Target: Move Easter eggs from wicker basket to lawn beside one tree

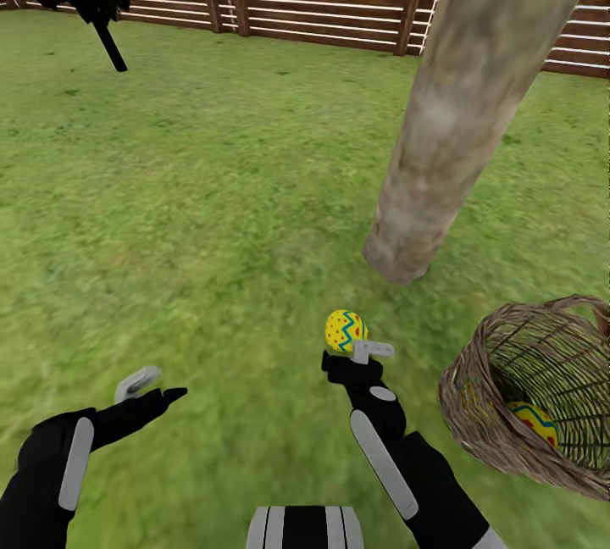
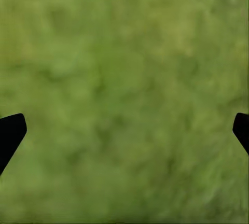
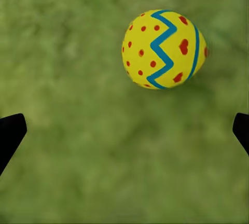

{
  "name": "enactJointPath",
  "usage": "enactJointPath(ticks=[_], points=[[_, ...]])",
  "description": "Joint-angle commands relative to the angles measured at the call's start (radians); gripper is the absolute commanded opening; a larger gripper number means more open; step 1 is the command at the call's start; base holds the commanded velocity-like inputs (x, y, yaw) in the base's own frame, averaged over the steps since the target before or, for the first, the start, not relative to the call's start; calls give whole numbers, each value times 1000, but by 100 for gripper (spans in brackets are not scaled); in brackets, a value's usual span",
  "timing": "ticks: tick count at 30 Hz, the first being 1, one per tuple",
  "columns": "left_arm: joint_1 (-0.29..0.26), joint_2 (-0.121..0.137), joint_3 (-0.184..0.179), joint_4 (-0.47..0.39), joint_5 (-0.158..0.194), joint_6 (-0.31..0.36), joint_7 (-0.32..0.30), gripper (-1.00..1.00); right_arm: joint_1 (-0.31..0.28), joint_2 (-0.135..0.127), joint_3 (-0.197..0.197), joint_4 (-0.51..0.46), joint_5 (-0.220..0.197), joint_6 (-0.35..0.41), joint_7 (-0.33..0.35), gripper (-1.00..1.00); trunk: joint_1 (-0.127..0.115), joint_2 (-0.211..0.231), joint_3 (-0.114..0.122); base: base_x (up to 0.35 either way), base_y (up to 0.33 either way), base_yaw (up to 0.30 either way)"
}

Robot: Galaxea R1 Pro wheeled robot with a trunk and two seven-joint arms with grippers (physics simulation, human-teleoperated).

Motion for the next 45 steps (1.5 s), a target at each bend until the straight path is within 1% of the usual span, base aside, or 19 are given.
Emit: enactJointPath(ticks=[1, 6, 11, 17, 36, 39, 45], points=[[-1, -3, 0, -1, 3, 0, 9, 100, 0, 0, 2, -3, -8, 2, -9, 100, -1, 0, 3, 0, 0, 0], [-1, -5, -3, -1, 5, -3, 15, 100, 2, -2, 2, -5, -8, 4, -10, 100, -3, 1, 23, 0, 0, 0], [-1, -5, -5, -2, 4, -4, 15, 100, 2, -2, 2, -5, -6, 4, -10, 100, -5, 2, 44, -11, 0, -221], [-1, -5, -4, -3, 4, -4, 15, 100, 2, -1, 2, -2, 0, 3, -9, 100, -8, 4, 69, -173, 0, -55], [-1, -5, -4, -3, 4, -4, 15, 100, 6, -2, 3, -7, 1, 1, -10, 100, -16, 8, 171, -4, 0, -1], [-1, -5, -4, -3, 4, -4, 15, 100, 18, -2, 2, -30, 2, 1, -11, 100, -18, 9, 187, 0, 0, 0], [-1, -5, -18, -3, 4, -5, 15, 100, 32, -17, 3, -60, 1, 1, -11, 100, -20, 10, 211, 0, 0, 0]])
